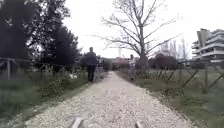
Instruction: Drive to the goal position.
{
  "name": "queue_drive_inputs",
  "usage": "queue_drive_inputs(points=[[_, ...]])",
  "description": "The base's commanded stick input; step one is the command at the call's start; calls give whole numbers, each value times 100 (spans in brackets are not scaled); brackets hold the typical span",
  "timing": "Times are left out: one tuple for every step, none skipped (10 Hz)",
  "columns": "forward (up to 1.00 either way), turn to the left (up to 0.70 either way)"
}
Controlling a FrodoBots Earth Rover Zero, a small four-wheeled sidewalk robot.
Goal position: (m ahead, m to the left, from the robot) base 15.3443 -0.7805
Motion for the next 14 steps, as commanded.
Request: queue_drive_inputs(points=[[50, 0], [50, 0], [50, 0], [50, 0], [50, -50], [50, -50], [50, -28], [50, 0], [50, 0], [50, 0], [50, 0], [50, 0], [50, 0], [50, 0]])
